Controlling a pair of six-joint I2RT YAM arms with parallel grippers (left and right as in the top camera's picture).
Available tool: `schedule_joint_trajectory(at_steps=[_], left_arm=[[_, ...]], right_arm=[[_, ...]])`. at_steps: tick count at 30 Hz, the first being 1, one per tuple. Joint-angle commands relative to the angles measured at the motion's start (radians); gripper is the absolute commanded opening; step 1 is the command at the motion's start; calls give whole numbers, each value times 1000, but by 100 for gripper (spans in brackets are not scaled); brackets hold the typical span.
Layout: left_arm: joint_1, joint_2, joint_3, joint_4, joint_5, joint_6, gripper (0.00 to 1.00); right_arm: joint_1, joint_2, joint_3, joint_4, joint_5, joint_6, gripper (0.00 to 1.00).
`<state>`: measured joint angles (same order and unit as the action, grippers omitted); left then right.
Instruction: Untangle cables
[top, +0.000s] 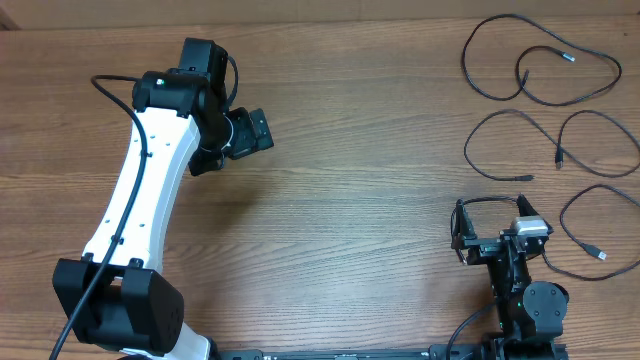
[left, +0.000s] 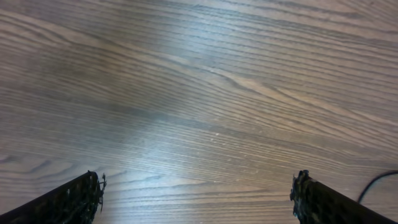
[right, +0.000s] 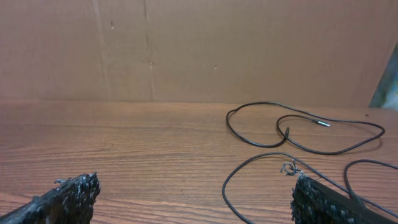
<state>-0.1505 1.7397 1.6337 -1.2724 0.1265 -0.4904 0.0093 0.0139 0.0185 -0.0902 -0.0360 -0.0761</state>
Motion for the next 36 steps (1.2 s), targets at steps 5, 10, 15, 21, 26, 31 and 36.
schedule_joint_trajectory(at_steps=[5,10,15,21,26,31,36], left_arm=[[-20,-132,-86,87,-49,20,99],[-19,-297,-243,211,-101,38,99],[-18,-435,-357,264,-134,117,100],[-18,-562,-434,246,-162,125,100],[-18,-647,-435,227,-155,124,100],[-15,-718,-435,209,-152,147,100],[13,-777,-460,169,-147,168,100]], right_arm=[[7,-11,-10,6,12,-4,100],[7,-11,-10,6,12,-3,100],[7,-11,-10,6,11,-4,100],[7,-11,-10,6,12,-3,100],[7,-11,-10,6,12,-4,100],[7,-11,-10,6,12,-3,100],[7,-11,-10,6,12,-4,100]])
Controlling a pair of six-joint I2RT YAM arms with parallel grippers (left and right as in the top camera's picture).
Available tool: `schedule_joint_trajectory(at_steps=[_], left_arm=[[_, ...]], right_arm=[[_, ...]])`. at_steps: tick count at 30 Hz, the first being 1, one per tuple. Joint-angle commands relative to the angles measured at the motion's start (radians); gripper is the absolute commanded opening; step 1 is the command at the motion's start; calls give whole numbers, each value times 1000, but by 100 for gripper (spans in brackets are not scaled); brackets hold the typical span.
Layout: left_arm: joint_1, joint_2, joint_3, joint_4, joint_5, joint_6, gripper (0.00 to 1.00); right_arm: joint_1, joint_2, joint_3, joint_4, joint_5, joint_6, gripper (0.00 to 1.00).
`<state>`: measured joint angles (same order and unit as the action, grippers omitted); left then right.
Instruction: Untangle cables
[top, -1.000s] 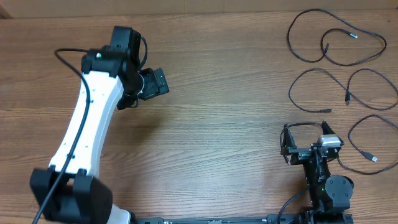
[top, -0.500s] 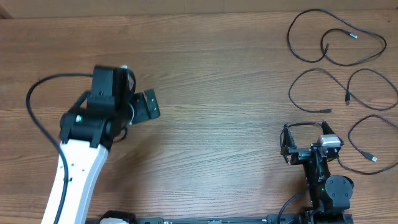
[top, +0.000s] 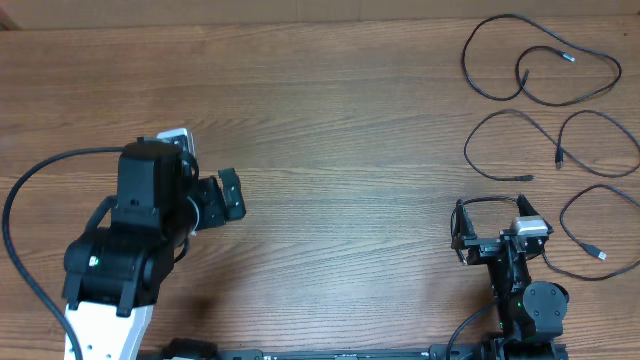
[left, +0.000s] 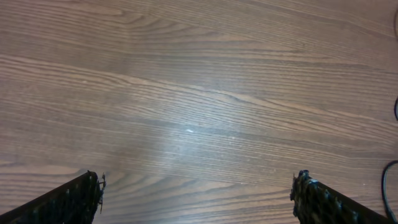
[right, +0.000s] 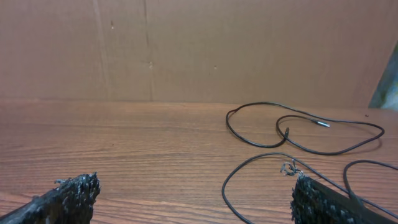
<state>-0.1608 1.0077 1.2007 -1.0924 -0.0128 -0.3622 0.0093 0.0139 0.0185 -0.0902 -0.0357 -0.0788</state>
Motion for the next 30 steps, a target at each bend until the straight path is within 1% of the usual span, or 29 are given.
schedule_joint_trajectory(at_steps=[1,4,8,12,17,24,30], left_arm=[[30,-63,-42,-9,4,56,100],[62,-139,-113,-1,35,90,100],[85,-265,-225,17,39,93,99],[84,-386,-328,74,40,93,100],[85,-467,-435,156,48,93,100],[90,-554,-517,209,55,93,99],[90,-652,-556,219,54,96,100]], right_arm=[[7,-11,-10,6,11,-1,100],[7,-11,-10,6,11,-1,100],[7,-11,-10,6,11,-1,100],[7,-11,-10,6,11,-1,100],[7,-11,-10,6,11,-1,100],[7,-11,-10,6,11,-1,100],[7,-11,-10,6,11,-1,100]])
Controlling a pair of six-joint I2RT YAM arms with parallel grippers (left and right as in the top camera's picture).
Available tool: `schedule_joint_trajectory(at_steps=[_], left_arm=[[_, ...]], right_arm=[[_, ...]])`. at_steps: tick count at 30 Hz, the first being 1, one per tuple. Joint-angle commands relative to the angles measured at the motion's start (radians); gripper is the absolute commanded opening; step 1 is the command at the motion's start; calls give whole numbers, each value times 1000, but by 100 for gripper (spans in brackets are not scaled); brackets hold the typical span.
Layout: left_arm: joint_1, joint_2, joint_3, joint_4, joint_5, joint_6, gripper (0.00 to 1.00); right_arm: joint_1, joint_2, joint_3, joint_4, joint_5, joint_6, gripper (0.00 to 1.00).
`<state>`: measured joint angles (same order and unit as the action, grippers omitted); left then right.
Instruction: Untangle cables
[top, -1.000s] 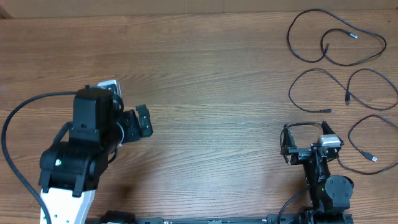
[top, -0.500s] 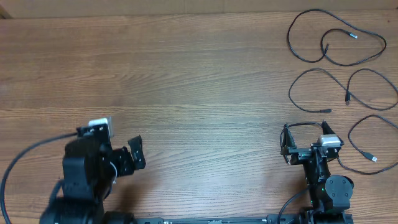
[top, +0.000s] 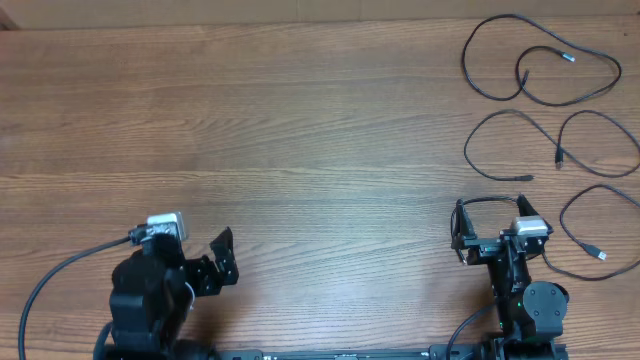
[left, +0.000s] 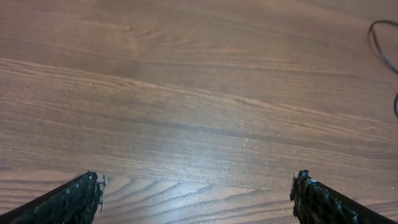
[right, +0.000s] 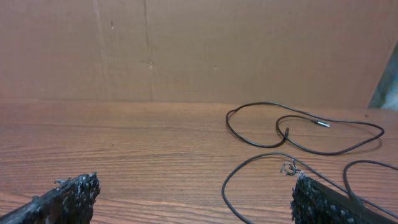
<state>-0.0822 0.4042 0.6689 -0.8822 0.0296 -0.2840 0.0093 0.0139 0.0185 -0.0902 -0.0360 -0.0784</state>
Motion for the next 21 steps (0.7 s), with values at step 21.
schedule_joint_trajectory(at_steps=[21], left_arm=[[11,-402,-311,267,53,122,100]], right_arm=[[7,-11,-10,6,12,-2,100]])
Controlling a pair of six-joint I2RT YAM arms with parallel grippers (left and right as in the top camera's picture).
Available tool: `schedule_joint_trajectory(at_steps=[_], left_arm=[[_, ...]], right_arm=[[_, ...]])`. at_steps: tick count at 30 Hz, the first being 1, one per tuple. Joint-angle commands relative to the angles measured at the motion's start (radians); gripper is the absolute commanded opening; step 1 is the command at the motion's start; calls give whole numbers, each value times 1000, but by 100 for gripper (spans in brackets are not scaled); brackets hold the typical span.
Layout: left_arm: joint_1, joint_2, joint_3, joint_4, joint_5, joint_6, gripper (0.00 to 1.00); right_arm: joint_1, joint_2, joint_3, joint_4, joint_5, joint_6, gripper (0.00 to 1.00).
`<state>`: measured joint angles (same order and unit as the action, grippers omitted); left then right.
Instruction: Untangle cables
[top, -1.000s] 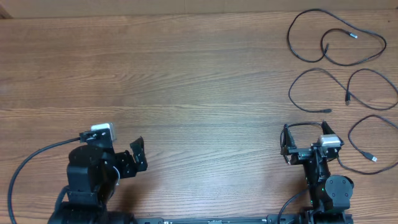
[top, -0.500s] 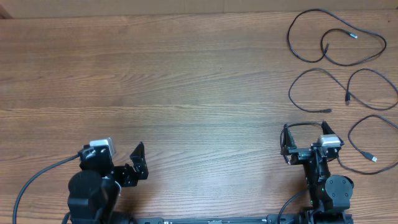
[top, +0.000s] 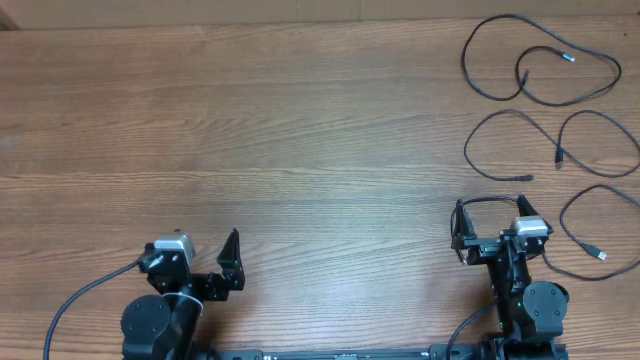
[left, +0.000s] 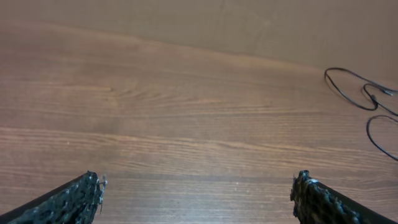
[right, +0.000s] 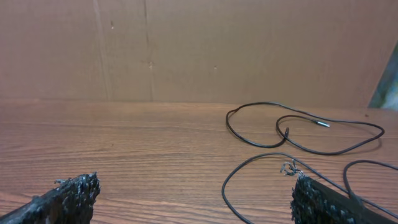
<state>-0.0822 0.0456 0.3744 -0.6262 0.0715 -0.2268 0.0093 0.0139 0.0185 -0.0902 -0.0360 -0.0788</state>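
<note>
Three black cables lie apart from each other at the table's right: the far cable (top: 567, 56), the middle cable (top: 558, 157) and the near cable (top: 597, 251). My right gripper (top: 490, 207) stands open at the near right, just left of the near cable. In its wrist view the gripper (right: 196, 186) holds nothing; a cable loop (right: 249, 163) runs close by the right finger and the far cable (right: 321, 124) lies beyond. My left gripper (top: 195, 257) is folded back at the near left, open and empty (left: 198, 186), with cables (left: 339, 70) far off to its right.
The wooden table (top: 300, 130) spreads between the two arms. A brown cardboard wall (right: 186, 43) stands along the far edge. The left arm's own black lead (top: 75, 305) trails at the near left corner.
My left arm has drawn back a little further to the near edge, and its wrist camera has tilted up so the far wall shows. The right arm and the cables are unchanged.
My left arm was first stretched out over the far left of the table, open and empty. It was then over the middle left, then near the front edge, and now sits folded there. The right gripper and the three cables kept their places throughout.
</note>
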Motion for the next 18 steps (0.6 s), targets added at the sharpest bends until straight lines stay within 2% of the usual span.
schedule_joint_trajectory(at_steps=[1,8,12,18], left_arm=[[11,-42,-16,14,11,74,100],[12,-42,-28,54,5,82,100],[15,-42,-63,167,6,130,100],[32,-42,-94,284,-4,131,99]], right_arm=[[7,-11,-10,6,11,-1,100],[7,-11,-10,6,12,-1,100],[7,-11,-10,6,12,-1,100],[7,-11,-10,6,12,-1,100]])
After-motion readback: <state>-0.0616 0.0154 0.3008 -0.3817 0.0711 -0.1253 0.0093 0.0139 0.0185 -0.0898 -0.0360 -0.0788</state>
